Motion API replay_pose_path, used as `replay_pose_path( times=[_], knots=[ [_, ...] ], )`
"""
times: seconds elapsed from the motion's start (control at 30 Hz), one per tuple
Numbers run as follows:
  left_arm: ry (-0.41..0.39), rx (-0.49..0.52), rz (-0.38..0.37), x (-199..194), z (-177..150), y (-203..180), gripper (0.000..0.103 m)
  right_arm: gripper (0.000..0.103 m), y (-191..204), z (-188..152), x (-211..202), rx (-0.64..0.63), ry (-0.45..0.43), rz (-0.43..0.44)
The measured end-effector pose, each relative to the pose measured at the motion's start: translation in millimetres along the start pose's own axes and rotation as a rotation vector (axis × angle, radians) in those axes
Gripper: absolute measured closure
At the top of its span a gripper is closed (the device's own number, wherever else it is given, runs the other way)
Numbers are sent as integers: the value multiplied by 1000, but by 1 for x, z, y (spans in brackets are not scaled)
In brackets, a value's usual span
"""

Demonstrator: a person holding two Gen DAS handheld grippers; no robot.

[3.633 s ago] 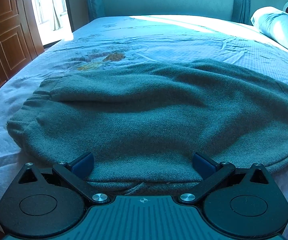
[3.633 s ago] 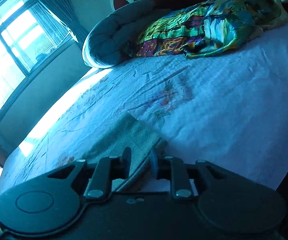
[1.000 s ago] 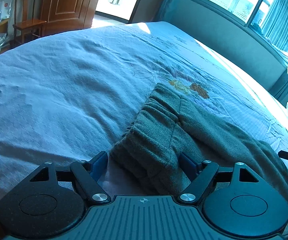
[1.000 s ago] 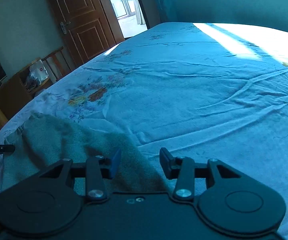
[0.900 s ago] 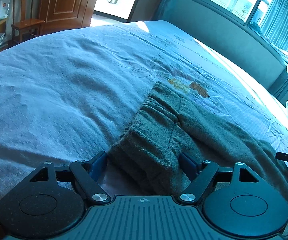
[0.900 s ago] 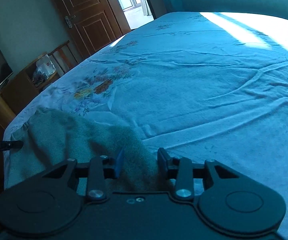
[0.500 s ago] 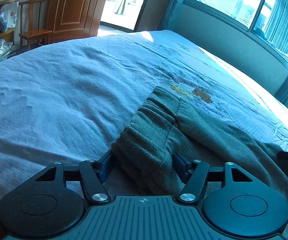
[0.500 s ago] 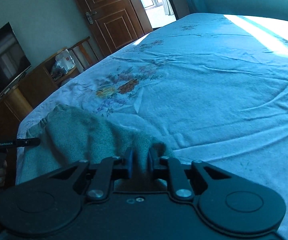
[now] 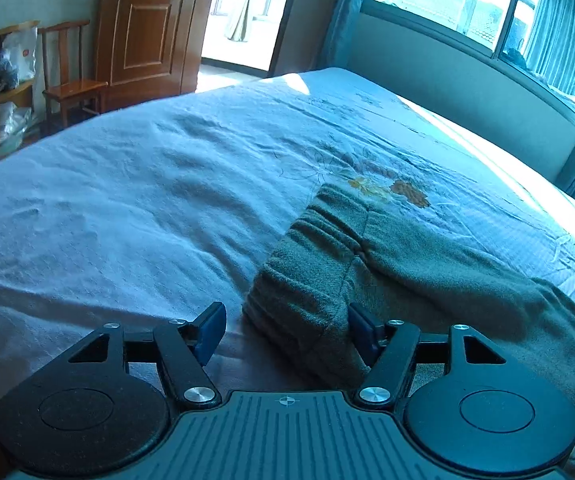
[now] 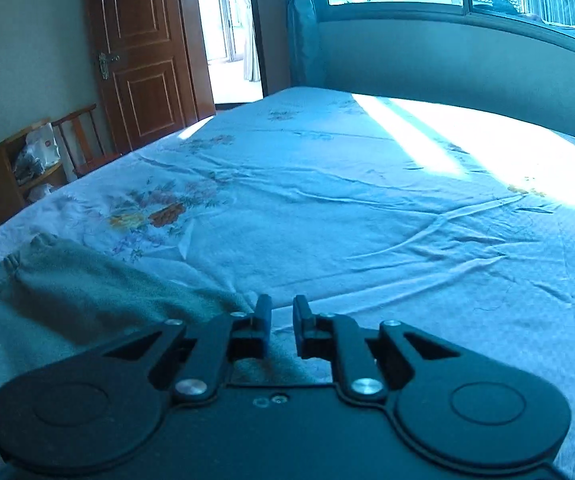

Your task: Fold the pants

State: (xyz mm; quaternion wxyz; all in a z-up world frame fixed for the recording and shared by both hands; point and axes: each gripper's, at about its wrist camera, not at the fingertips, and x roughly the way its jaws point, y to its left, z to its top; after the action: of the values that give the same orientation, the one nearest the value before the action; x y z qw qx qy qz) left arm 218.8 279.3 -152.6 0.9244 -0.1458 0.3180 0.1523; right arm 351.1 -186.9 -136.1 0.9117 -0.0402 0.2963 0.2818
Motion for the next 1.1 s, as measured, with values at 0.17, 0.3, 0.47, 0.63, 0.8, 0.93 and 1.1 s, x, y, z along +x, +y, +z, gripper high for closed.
replay_pose_path(
  times=[0.17, 0.3, 0.47, 0.63, 0.8, 0.93, 1.1],
  knots=[
    [-71, 151, -28, -18, -5, -63, 29, 91, 42, -48, -45, 39, 0, 34],
    [0, 281, -58, 1, -27, -101, 18, 97, 46, -95, -43, 96, 107, -41],
    [6, 341, -72, -1, -39, -86, 18, 94, -21, -127, -111, 228, 50, -309],
    [-52, 286, -147, -35, -38, -132, 18, 94, -4, -124, -140, 281, -89, -218],
    [23, 380, -264, -38, -78, -208, 18, 92, 58, -124, -94, 168, -24, -127],
    [10, 509, -213, -43, -105, -227, 10, 93, 34, -141, -103, 183, 37, -225],
    [27, 477, -197, -39, -89, -210, 8, 88, -30, -135, -144, 327, -73, -304]
  ],
)
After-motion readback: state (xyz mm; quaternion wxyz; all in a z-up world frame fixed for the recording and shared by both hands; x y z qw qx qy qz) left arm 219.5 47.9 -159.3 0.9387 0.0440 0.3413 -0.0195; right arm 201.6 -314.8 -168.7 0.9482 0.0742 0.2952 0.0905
